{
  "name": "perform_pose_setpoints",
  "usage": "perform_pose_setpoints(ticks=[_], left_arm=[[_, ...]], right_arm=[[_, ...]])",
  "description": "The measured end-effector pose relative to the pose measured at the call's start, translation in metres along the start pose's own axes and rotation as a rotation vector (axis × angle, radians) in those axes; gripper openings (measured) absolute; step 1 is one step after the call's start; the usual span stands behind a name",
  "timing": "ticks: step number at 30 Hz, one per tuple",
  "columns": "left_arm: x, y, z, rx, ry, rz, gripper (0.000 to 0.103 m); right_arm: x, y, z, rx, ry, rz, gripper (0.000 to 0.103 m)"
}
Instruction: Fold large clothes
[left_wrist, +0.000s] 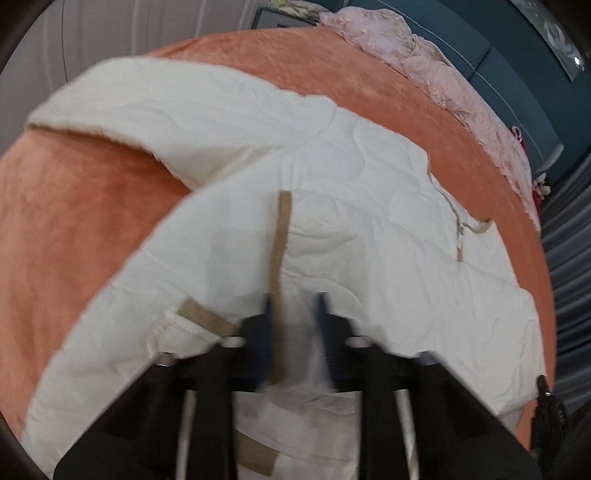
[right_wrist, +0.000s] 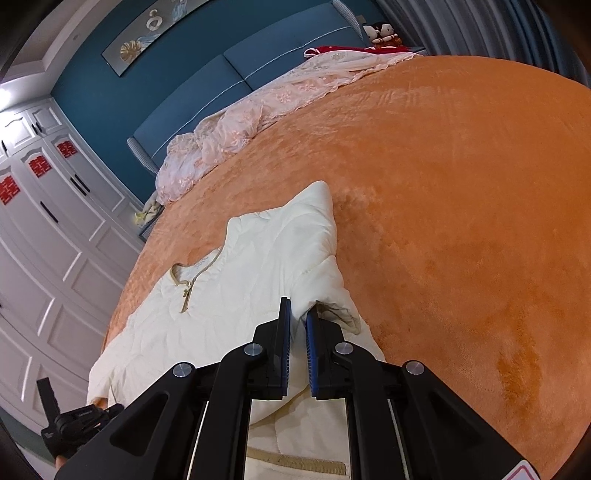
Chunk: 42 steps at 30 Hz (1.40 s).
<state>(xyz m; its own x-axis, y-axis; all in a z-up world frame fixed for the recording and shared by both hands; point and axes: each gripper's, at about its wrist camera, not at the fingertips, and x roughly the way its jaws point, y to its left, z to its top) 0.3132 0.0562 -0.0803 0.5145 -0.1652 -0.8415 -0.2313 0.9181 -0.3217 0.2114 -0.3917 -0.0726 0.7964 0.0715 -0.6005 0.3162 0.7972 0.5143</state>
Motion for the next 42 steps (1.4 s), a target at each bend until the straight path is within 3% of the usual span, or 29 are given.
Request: perform_pose_setpoints(ticks=[4,10,14,15,19,25,27,30,34,37,38,42], left_arm=[[-0.021,0.006,0.006,0.017,-0.100,0.010,0.003],[0.006,0.013,-0.006,0.076,-0.087,0.110,0.003],[0.010,0.012,-0.017,0.128,-0.134,0.137,0.005],[0.011,0.012,-0.018,0.134,-0.145,0.135,0.007],[0.010,0.013,-0.016,0.139,-0.175,0.111,0.005],[0.007,-0.007,0.013,0.229,-0.188,0.126,0.004],[0.011,-0.005,0.013,0.239,-0.168,0.138,0.004],[0.016,0.005,0.003,0.227,-0.157,0.135,0.004],[0.018,0.012,-0.003,0.204,-0.169,0.109,0.007],[0.019,0.018,-0.003,0.180,-0.168,0.077,0.016],[0.017,0.022,-0.002,0.163,-0.169,0.044,0.024],[-0.007,0.044,0.000,0.099,-0.197,-0.067,0.070]], right_arm=[[0.001,0.006,-0.001,-0.027,0.002,-0.011,0.008],[0.039,0.006,-0.026,-0.134,0.112,-0.163,0.008],[0.038,0.005,-0.027,-0.144,0.134,-0.206,0.012],[0.034,0.006,-0.027,-0.146,0.132,-0.211,0.017],[-0.004,0.025,-0.038,-0.217,0.030,-0.263,0.019],[0.000,0.066,-0.037,-0.324,0.021,-0.265,0.019],[0.002,0.075,-0.039,-0.303,0.032,-0.215,0.019],[0.016,0.100,-0.046,-0.307,0.081,-0.129,0.019],[0.052,0.125,-0.067,-0.374,0.173,-0.112,0.019],[0.070,0.130,-0.081,-0.406,0.213,-0.142,0.019],[0.074,0.130,-0.086,-0.419,0.214,-0.159,0.019],[0.081,0.129,-0.097,-0.448,0.197,-0.185,0.019]])
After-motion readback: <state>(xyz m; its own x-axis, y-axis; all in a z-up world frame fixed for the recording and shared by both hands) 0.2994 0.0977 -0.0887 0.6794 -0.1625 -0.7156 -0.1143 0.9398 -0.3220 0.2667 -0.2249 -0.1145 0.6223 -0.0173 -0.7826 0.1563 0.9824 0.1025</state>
